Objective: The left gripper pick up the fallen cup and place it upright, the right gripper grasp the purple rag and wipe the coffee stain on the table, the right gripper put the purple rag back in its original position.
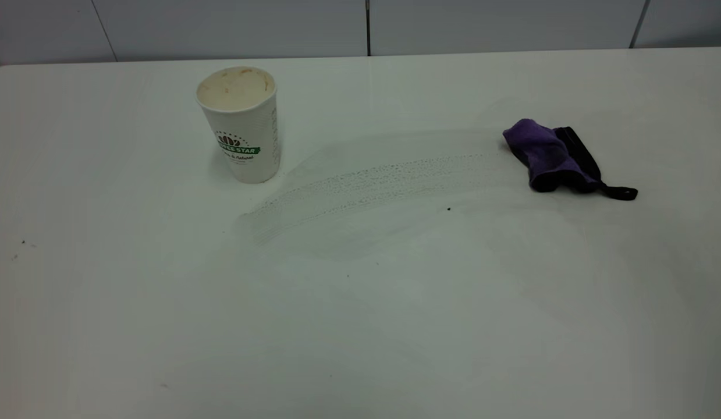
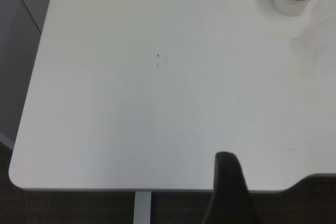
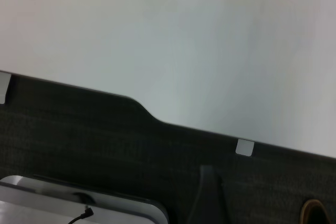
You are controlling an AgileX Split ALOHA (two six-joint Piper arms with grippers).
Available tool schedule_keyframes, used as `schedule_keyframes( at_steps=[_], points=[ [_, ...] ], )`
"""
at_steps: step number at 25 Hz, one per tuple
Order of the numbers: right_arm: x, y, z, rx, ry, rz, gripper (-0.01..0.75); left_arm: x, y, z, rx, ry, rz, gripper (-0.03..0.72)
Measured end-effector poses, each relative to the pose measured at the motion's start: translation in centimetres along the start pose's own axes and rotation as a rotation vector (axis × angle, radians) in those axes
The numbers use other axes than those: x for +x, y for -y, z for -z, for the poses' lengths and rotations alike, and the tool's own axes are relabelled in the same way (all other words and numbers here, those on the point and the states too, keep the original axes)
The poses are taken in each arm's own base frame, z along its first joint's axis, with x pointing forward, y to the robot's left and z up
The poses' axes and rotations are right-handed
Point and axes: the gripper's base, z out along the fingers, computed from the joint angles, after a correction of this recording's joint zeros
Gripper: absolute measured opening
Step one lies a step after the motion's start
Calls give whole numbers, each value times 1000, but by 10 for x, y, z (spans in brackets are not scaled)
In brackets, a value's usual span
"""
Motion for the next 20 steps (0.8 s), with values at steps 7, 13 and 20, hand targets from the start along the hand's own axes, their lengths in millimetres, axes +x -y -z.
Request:
schedule_keyframes(
  at_steps=[7, 13, 20],
  points=[
    [15, 1, 5, 10, 85, 8, 661, 0, 0, 0, 0, 0, 0, 536],
    [15, 1, 5, 11, 89, 8, 652, 0, 0, 0, 0, 0, 0, 536],
    [22, 3, 13, 47, 162, -34, 625, 0, 0, 0, 0, 0, 0, 536]
  ],
)
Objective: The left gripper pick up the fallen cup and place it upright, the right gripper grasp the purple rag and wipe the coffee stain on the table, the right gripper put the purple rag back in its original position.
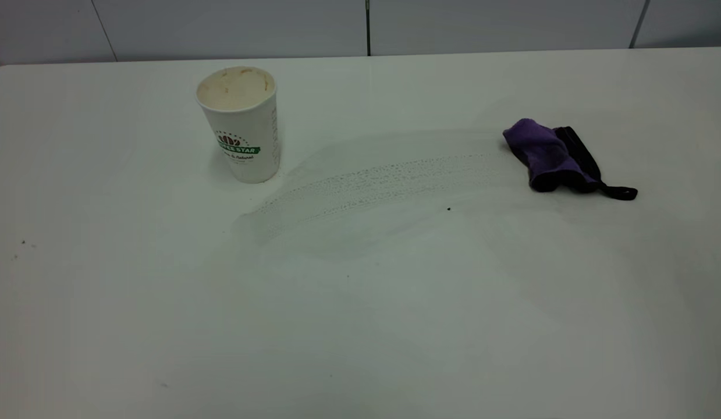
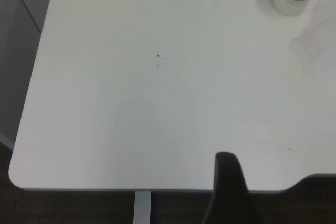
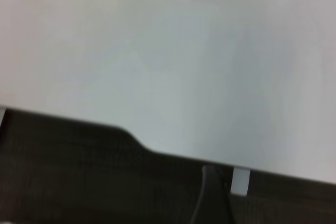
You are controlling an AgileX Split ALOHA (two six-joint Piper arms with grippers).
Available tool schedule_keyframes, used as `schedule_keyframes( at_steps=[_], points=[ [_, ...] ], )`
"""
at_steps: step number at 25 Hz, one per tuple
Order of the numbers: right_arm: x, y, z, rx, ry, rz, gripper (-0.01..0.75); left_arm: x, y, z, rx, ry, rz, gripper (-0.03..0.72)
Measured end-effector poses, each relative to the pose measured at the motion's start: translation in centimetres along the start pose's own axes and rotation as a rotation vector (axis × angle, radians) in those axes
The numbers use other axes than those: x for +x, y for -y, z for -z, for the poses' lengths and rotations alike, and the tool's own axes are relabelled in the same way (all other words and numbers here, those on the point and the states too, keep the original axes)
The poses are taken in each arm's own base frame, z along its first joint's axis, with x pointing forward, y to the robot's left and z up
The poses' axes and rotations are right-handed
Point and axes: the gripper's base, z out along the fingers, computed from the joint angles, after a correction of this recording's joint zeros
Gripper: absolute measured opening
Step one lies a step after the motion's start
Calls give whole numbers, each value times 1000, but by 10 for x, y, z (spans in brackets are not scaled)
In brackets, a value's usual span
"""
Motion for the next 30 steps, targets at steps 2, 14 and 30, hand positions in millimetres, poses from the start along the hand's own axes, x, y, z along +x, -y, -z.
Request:
schedule_keyframes(
  at_steps=[2, 14, 30],
  points=[
    [4, 1, 6, 37, 53, -34, 609, 0, 0, 0, 0, 0, 0, 536],
    [27, -2, 30, 135, 272, -89, 572, 0, 0, 0, 0, 0, 0, 536],
    [27, -2, 30, 134, 271, -88, 571, 0, 0, 0, 0, 0, 0, 536]
  ],
)
